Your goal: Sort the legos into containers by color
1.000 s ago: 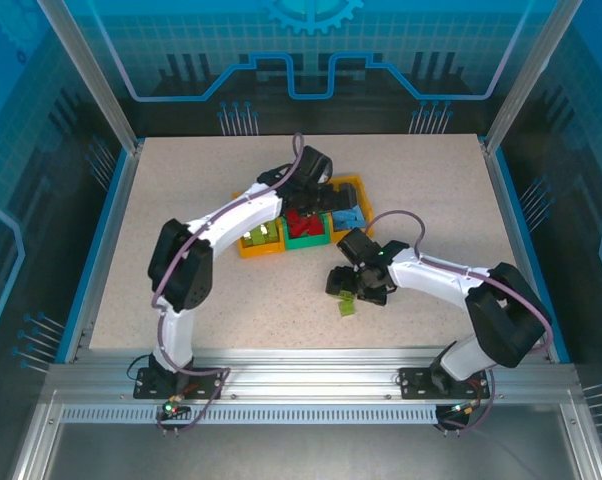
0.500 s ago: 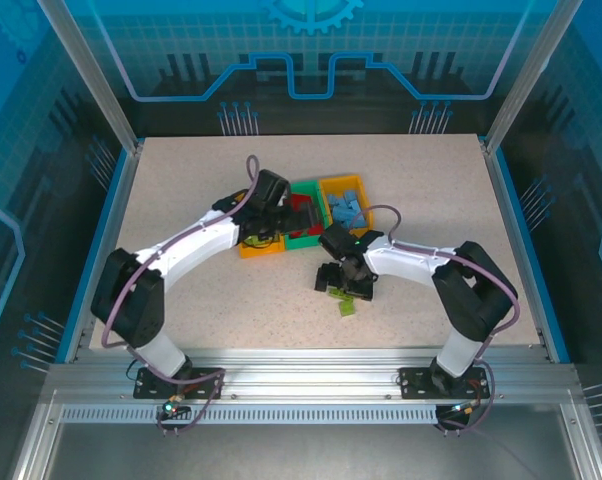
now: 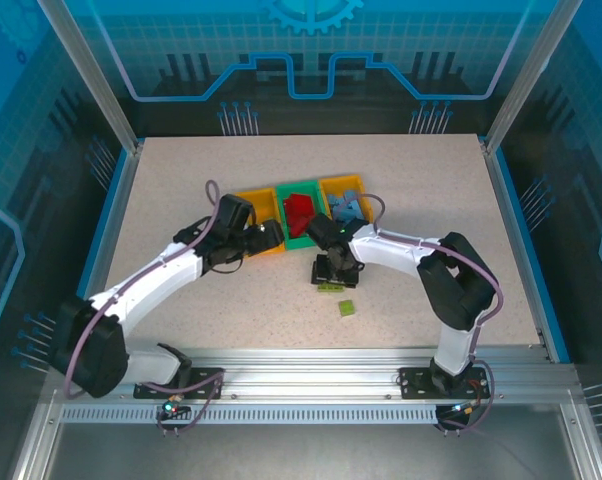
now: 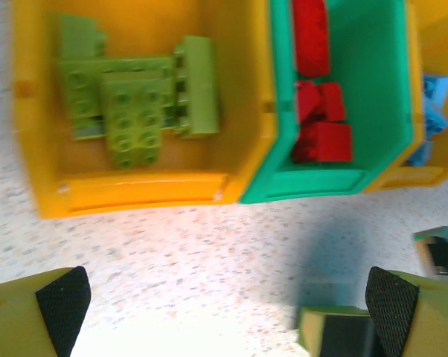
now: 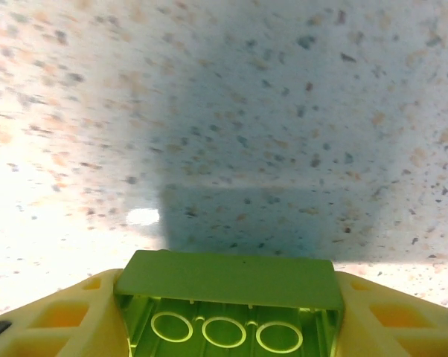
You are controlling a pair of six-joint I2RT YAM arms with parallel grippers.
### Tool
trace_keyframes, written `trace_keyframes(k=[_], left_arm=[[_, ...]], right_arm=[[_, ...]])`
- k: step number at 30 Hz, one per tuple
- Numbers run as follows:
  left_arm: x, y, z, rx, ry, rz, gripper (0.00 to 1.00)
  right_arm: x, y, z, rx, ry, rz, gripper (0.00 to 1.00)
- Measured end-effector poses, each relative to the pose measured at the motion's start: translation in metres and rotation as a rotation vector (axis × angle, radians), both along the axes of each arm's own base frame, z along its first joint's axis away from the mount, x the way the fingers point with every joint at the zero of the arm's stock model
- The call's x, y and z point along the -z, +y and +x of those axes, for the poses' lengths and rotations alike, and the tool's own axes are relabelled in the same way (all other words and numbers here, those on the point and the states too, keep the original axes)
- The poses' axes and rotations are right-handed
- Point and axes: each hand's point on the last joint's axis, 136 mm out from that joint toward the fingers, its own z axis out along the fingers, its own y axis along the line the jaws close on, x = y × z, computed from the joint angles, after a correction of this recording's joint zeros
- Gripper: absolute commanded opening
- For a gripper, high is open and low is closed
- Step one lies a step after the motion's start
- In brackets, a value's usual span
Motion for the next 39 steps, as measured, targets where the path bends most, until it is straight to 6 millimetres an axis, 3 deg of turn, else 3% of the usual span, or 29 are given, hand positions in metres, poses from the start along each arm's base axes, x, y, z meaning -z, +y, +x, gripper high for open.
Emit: trace_keyframes(k=[7, 11, 15, 20, 26, 28, 35, 39], left_arm=[[0.01, 0.049, -0.032, -0.131, 0.006, 0.013, 0.99], [0.017, 0.06, -0.048, -0.162, 0.023, 0.02, 0.99], [0.03, 0.066, -0.061, -0.187, 0.065, 0.025, 0.99], [0.046, 0.07, -0.074, -0.209, 0.123, 0.035, 0.99], [0.048, 0.07, -0.076, -0.218, 0.136, 0.029, 0.99], [0.048, 0.07, -0.076, -0.221, 0.139, 0.024, 0.99], [0.055, 0.069, -0.081, -0.222, 0.16, 0.018, 0.99], [0.055, 0.068, -0.081, -0.227, 0.165, 0.01, 0.99]], right_arm=[[-0.061, 0.043, 0.041, -0.074, -0.132, 0.108, 0.56], [-0.1, 0.081, 0.071, -0.126, -0.207, 0.208, 0.6], [-0.119, 0.12, 0.102, -0.181, -0.25, 0.283, 0.62], [-0.111, 0.148, 0.131, -0.215, -0.25, 0.335, 0.67], [-0.084, 0.149, 0.149, -0.193, -0.201, 0.34, 0.7], [-0.081, 0.152, 0.154, -0.185, -0.194, 0.358, 0.76], [-0.097, 0.173, 0.164, -0.211, -0.22, 0.454, 0.93], [-0.098, 0.177, 0.162, -0.225, -0.215, 0.486, 0.97]])
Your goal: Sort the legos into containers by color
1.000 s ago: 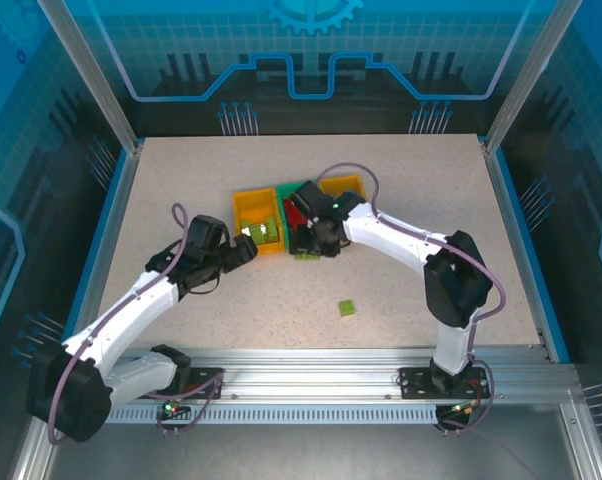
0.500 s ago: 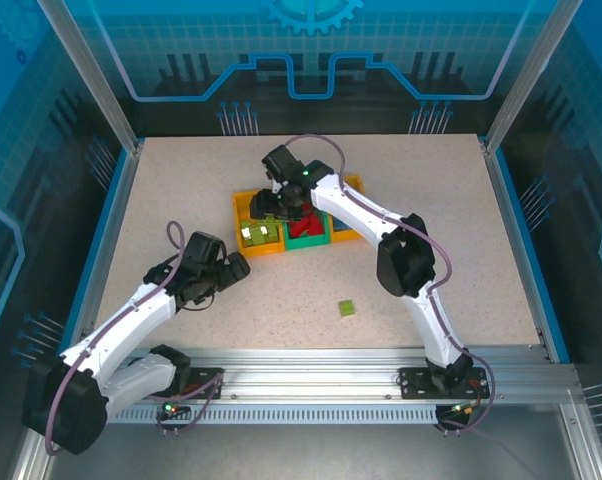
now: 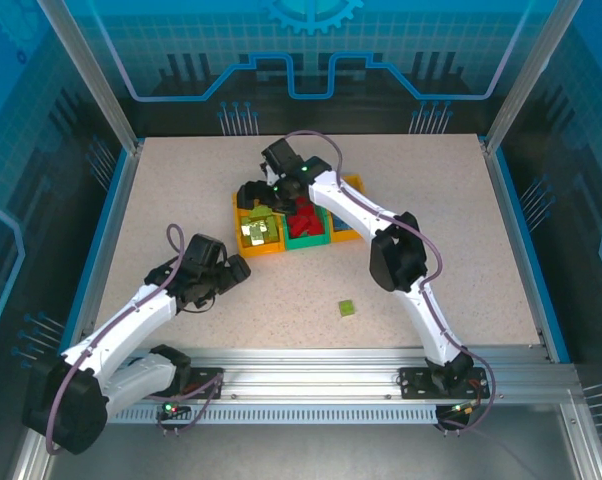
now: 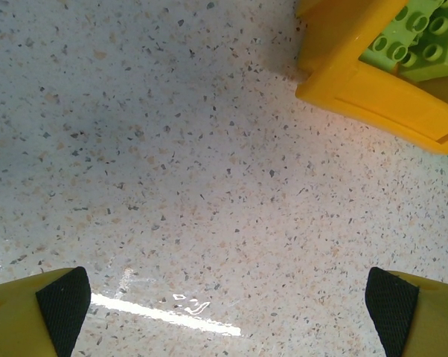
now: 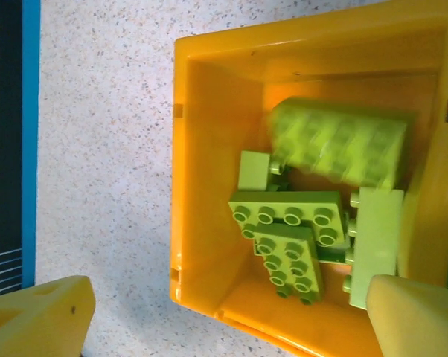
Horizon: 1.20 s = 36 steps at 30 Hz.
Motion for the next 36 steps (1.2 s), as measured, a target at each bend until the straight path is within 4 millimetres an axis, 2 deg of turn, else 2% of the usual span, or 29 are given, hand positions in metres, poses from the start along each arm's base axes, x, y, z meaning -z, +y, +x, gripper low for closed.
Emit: trace_keyframes(k=[3, 6, 11, 13, 16, 20, 22, 25, 31, 33, 36], left_arm=[[0.0, -0.003, -0.001, 0.013, 0.001, 0.001, 0.99], [0.001, -0.008, -0.002, 0.029, 0.004, 0.0, 0.99], [0.008, -0.011, -0.002, 0.038, 0.013, 0.002, 0.99], [0.011, -0.013, -0.001, 0.044, 0.019, 0.004, 0.99], [0.013, -0.016, 0.0, 0.053, 0.021, 0.006, 0.99], [0.016, -0.019, 0.002, 0.062, 0.022, 0.006, 0.99], [0.016, -0.02, 0.002, 0.064, 0.022, 0.006, 0.99], [0.016, -0.02, 0.002, 0.065, 0.023, 0.007, 0.99], [0.016, -0.02, 0.002, 0.065, 0.023, 0.007, 0.99], [0.016, -0.02, 0.001, 0.064, 0.023, 0.007, 0.99], [0.017, -0.019, -0.001, 0.063, 0.021, 0.005, 0.99]], right_arm=[[0.006, -0.008, -0.012, -0.022, 0.005, -0.014, 0.98], [0.001, -0.036, -0.036, -0.044, -0.023, -0.08, 0.99], [-0.021, -0.118, -0.093, -0.056, -0.119, -0.243, 0.98], [-0.018, -0.15, -0.118, -0.054, -0.131, -0.3, 0.96], [0.009, -0.188, -0.158, -0.068, -0.085, -0.385, 0.94], [0.063, -0.223, -0.211, -0.124, 0.035, -0.52, 0.91], [0.081, -0.235, -0.228, -0.136, 0.082, -0.568, 0.91], [0.092, -0.242, -0.238, -0.14, 0.105, -0.593, 0.87], [0.105, -0.232, -0.235, -0.141, 0.104, -0.59, 0.78], [0.114, -0.23, -0.238, -0.151, 0.123, -0.605, 0.71], [0.122, -0.231, -0.238, -0.166, 0.131, -0.645, 0.53]])
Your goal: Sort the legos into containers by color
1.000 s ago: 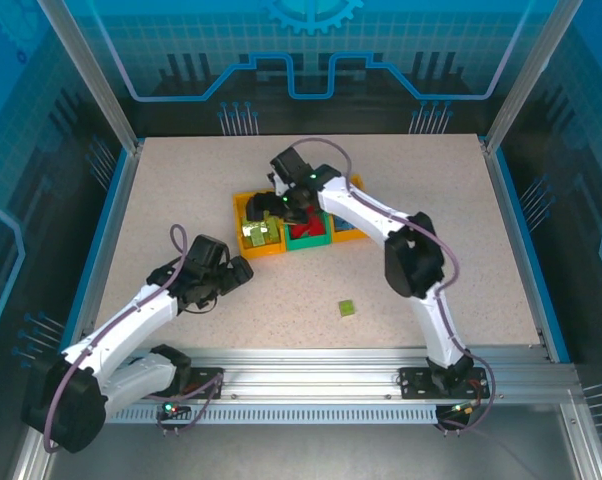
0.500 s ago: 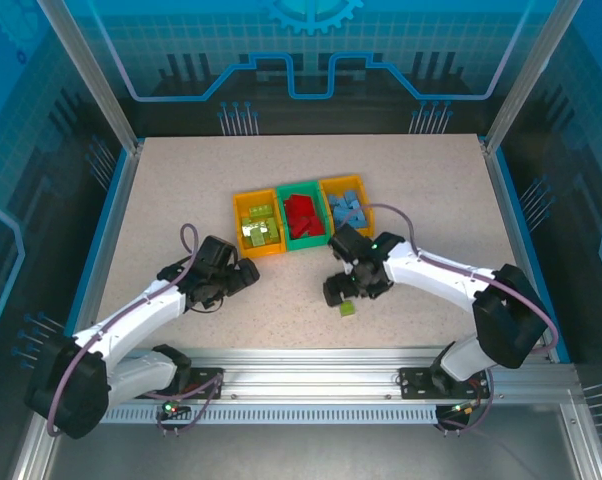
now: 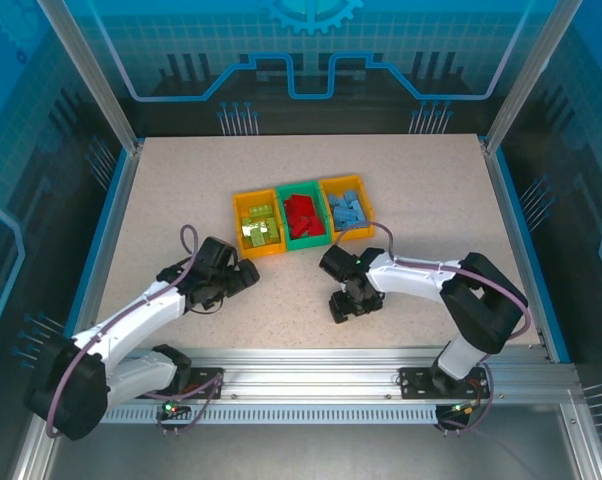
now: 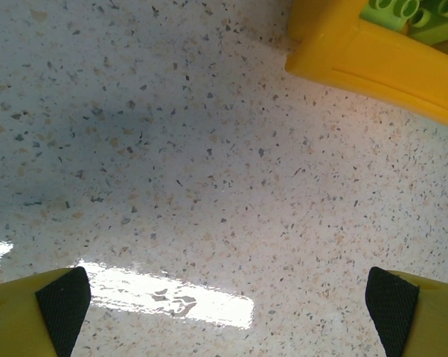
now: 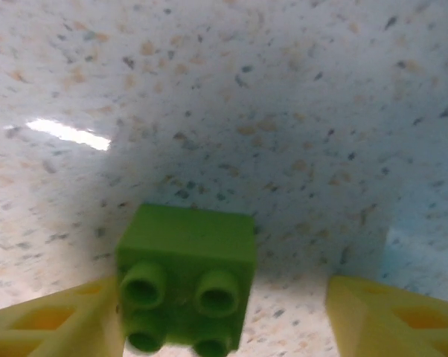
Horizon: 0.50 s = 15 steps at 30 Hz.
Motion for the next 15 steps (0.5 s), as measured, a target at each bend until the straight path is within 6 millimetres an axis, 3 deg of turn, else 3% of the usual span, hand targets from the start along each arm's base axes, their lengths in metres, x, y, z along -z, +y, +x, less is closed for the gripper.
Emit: trace_keyframes(k=[4, 8, 11, 15], left_arm=[[0.0, 0.001, -0.002, -0.007, 0.0, -0.004, 0.99], [0.0, 0.001, -0.002, -0.015, 0.0, -0.008, 0.99], [0.001, 0.001, -0.003, -0.016, 0.002, -0.008, 0.99], [0.001, 0.001, -0.003, -0.016, 0.002, -0.008, 0.99]], right_arm=[[-0.001, 0.007, 0.003, -0.003, -0.005, 0.003, 0.35], [-0.011, 0.023, 0.007, -0.027, -0.029, 0.032, 0.33], [-0.032, 0.046, 0.022, -0.047, -0.08, 0.093, 0.33], [-0.081, 0.088, 0.053, -0.077, -0.179, 0.224, 0.33]])
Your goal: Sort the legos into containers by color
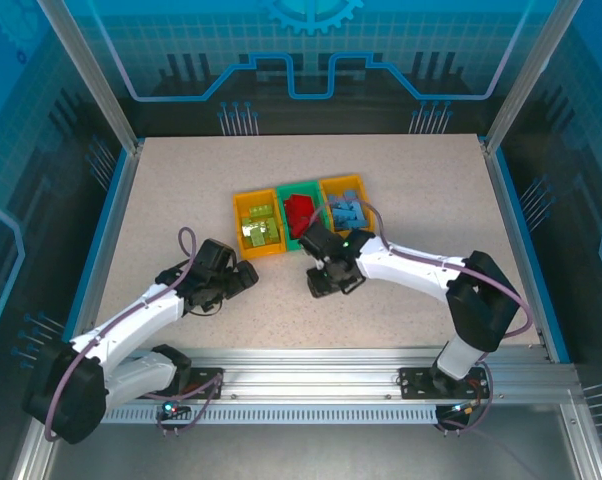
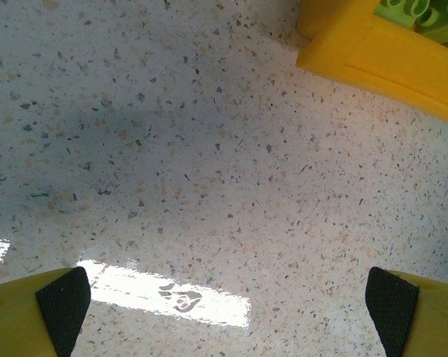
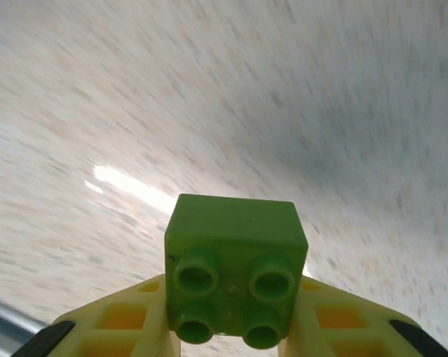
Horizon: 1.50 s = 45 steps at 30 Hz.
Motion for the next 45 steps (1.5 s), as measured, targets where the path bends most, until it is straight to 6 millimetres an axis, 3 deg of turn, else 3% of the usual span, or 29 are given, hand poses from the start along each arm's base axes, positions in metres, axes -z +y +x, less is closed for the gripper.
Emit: trace_keyframes(k=[4, 7, 12, 19, 21, 24, 30, 35, 38, 42, 45], left_arm=[[0.001, 0.0, -0.001, -0.004, 0.004, 0.0, 0.99], [0.003, 0.001, -0.003, -0.005, 0.008, 0.001, 0.99], [0.003, 0.003, -0.007, -0.004, -0.002, -0.003, 0.99], [0.009, 0.006, -0.015, -0.006, 0.012, 0.002, 0.99], [0.011, 0.006, -0.016, -0.009, 0.016, 0.002, 0.99], [0.011, 0.006, -0.016, -0.013, 0.017, 0.0, 0.99], [0.011, 0.006, -0.016, -0.02, 0.019, -0.004, 0.99], [0.011, 0.006, -0.016, -0.022, 0.019, -0.005, 0.99], [0.011, 0.008, -0.016, -0.023, 0.016, 0.002, 0.99], [0.01, 0.012, -0.013, 0.003, -0.004, 0.044, 0.99], [0.004, 0.018, -0.008, 0.026, -0.047, 0.095, 0.99]], right_arm=[[-0.05, 0.053, 0.04, -0.038, -0.086, 0.134, 0.3], [-0.064, 0.087, 0.069, -0.04, -0.103, 0.203, 0.29], [-0.045, 0.118, 0.102, -0.013, -0.053, 0.244, 0.29], [-0.014, 0.132, 0.139, 0.069, 0.002, 0.266, 0.36], [-0.015, 0.135, 0.149, 0.086, -0.002, 0.276, 0.46], [-0.025, 0.137, 0.159, 0.102, -0.01, 0.3, 0.86], [-0.045, 0.141, 0.159, 0.077, -0.034, 0.335, 0.96], [-0.065, 0.108, 0.131, 0.052, -0.07, 0.3, 1.0], [-0.087, 0.063, 0.114, 0.036, -0.197, 0.235, 1.0], [-0.104, -0.03, 0.097, 0.053, -0.455, 0.079, 1.0], [-0.083, -0.122, 0.096, 0.148, -0.579, -0.078, 1.0]])
